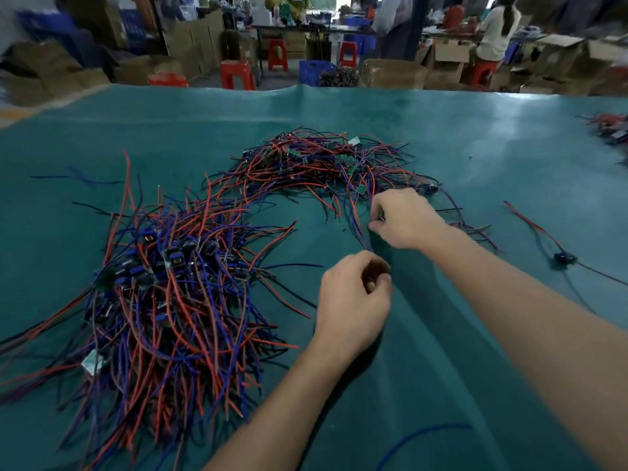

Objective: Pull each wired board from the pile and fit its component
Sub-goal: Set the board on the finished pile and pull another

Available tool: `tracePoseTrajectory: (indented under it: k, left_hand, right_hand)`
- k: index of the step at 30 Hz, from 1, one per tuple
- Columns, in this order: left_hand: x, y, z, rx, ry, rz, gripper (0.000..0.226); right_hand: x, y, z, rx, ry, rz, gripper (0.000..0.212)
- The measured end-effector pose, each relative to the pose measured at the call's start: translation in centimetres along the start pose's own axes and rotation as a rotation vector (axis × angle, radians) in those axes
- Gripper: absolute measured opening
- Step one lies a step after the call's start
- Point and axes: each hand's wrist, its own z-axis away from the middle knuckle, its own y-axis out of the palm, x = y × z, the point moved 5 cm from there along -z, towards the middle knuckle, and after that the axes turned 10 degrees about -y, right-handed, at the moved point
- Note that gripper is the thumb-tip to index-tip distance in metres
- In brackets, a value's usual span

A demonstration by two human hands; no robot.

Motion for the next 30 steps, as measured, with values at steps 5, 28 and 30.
tracePoseTrajectory:
  k: [5, 28, 30]
  left_hand:
    - [0.7, -0.1, -0.3, -0.036, -0.072, 0.134, 0.006]
    - [1.0, 0.9, -0.4, 0.159, -0.083, 0.205, 0.021]
    - [1.0, 1.0, -0.2, 0.181, -0.079, 0.184, 0.022]
  right_hand:
    - [-1.0, -1.6, 2.8, -0.229, 0.115, -0.869, 0.018]
    - [-3.0, 0.3, 9.3, -0.786, 0.148, -1.17, 0.024]
    - [-4.6, 0.2, 9.6, -0.896, 0.23, -1.181, 0.023]
